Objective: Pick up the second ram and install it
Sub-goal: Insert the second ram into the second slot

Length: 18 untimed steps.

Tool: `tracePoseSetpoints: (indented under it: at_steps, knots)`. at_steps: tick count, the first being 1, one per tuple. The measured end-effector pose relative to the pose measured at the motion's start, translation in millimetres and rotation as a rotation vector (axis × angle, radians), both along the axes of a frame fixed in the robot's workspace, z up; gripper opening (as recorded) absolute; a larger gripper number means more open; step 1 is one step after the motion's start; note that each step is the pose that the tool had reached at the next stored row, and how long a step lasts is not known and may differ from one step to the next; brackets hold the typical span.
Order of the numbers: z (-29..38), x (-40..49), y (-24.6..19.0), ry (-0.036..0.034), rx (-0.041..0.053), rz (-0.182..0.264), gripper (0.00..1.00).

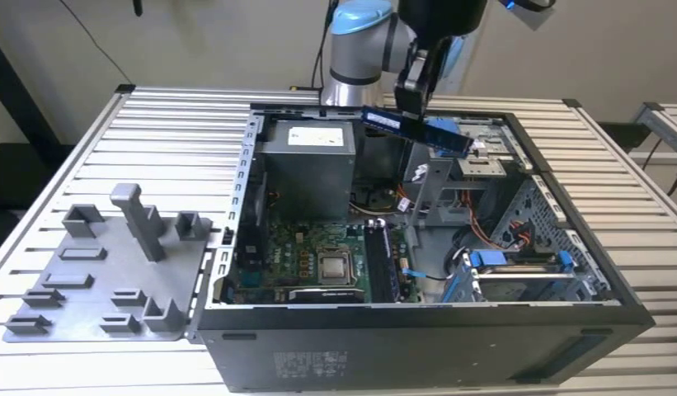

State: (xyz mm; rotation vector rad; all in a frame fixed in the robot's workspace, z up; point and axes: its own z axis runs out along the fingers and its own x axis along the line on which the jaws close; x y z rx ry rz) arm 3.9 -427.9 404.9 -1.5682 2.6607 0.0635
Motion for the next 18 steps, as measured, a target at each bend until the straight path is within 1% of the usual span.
tracePoseSetpoints:
  at_steps: [10,18]
  knots:
    - [-1.1,0.0,0.0,0.0004,-0.0013,-0.142,0.14]
    - [-1.8,0.0,0.0,0.0075,-0.0025,-0.21,0.14]
